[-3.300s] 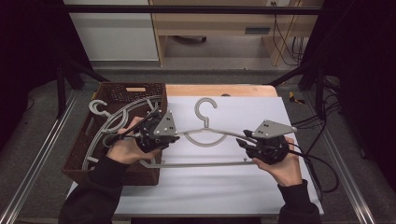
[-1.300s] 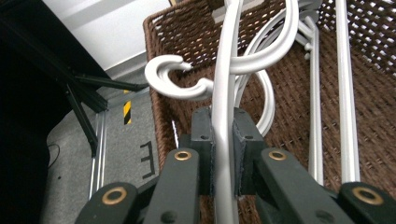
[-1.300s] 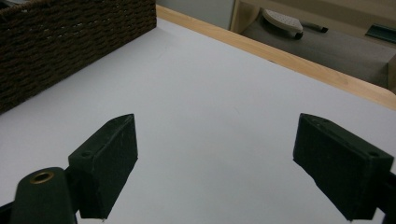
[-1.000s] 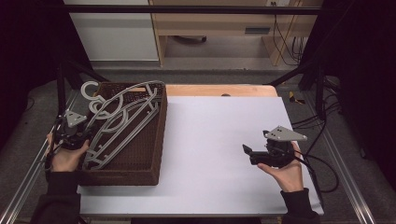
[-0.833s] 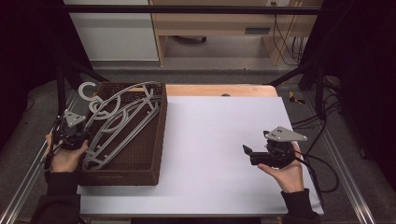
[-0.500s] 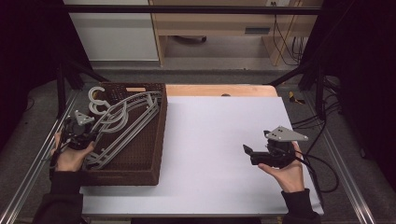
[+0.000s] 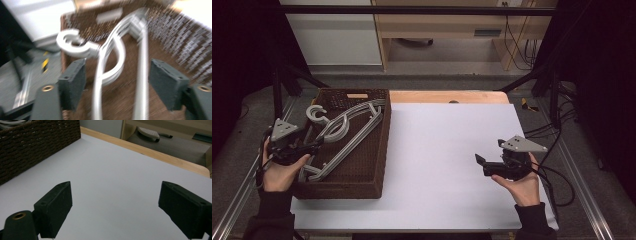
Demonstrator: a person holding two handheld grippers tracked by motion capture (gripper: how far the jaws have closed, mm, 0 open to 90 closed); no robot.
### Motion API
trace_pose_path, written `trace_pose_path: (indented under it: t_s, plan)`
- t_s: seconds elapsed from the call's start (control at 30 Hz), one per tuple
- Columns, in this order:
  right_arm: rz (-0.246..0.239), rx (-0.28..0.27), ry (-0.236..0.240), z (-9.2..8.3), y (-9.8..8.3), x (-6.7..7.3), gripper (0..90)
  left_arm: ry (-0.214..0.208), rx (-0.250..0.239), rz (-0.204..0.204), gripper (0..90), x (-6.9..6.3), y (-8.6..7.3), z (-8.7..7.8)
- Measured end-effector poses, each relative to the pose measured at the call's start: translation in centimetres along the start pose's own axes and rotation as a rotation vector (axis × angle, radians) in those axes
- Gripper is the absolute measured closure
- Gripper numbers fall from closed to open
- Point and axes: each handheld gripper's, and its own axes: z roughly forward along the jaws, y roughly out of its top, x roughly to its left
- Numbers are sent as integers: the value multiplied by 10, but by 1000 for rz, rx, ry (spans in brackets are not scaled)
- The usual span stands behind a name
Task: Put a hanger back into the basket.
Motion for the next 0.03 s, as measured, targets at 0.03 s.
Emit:
trace_pose_path:
  t_s: [0.03]
  plan:
    - [3,-5,1,-1,0,-1,117,-17,-33,-14,264,-3,-1,-5]
